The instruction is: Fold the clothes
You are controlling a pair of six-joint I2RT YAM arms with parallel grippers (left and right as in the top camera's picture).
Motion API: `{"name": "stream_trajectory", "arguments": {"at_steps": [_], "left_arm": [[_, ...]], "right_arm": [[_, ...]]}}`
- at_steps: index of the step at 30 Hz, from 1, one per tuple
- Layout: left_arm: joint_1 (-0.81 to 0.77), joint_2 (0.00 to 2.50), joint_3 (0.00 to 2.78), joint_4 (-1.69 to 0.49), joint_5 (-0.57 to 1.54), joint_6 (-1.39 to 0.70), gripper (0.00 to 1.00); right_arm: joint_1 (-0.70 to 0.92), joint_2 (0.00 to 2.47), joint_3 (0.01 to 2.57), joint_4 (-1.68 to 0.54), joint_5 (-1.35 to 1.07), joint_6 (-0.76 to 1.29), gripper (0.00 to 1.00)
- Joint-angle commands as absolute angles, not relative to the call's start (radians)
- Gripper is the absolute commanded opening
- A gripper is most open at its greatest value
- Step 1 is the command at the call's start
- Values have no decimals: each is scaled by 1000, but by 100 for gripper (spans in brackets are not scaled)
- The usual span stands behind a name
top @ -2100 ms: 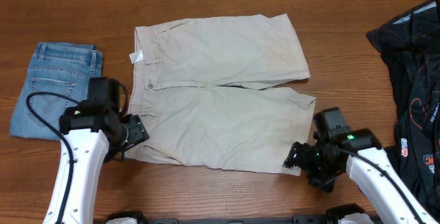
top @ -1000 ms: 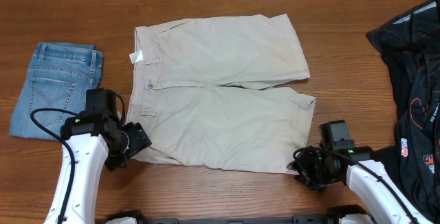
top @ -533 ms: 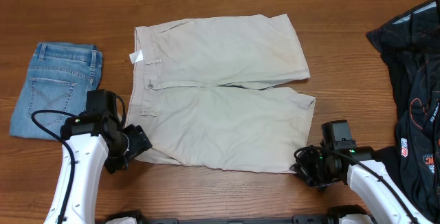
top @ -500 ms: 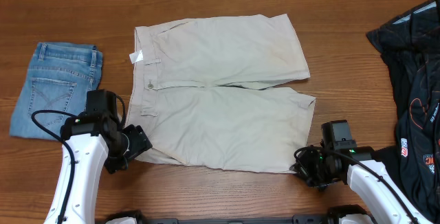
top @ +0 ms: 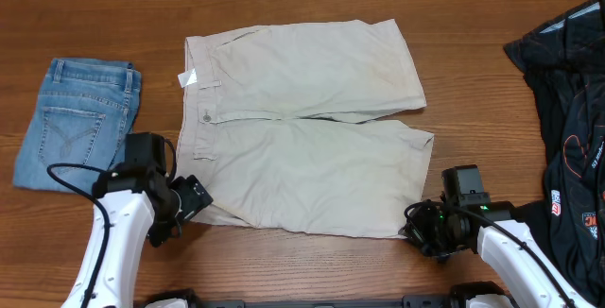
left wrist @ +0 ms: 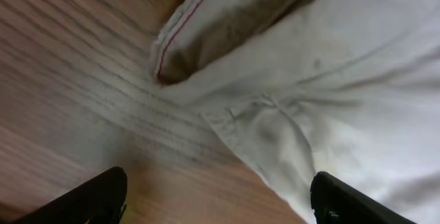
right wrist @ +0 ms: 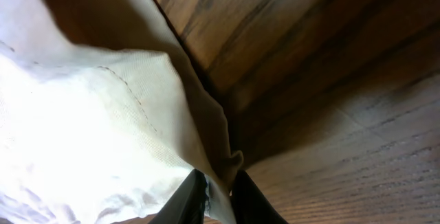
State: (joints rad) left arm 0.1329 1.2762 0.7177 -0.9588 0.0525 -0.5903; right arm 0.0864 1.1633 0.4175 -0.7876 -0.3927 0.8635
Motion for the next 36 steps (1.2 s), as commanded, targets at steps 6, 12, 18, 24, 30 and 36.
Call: {"name": "stream_trajectory", "arguments": {"at_steps": [6, 12, 18, 24, 30, 36], "left_arm": [[138, 1268, 598, -757, 10, -636, 87], [138, 1268, 550, -647, -26, -633, 69], [138, 1268, 544, -646, -25, -613, 15], [138, 1266, 566, -703, 25, -601, 4], [138, 1227, 691, -876, 105, -530, 4], [138, 1126, 874, -1126, 90, -471, 4]], "right_arm": [[83, 1156, 410, -786, -395, 861, 17], [83, 1156, 410, -786, -397, 861, 17], [83, 1156, 410, -786, -397, 861, 17], [83, 1156, 429, -788, -394, 835, 16], [83, 1155, 531, -870, -276, 805, 16], [83, 1132, 673, -997, -186, 780, 15]]}}
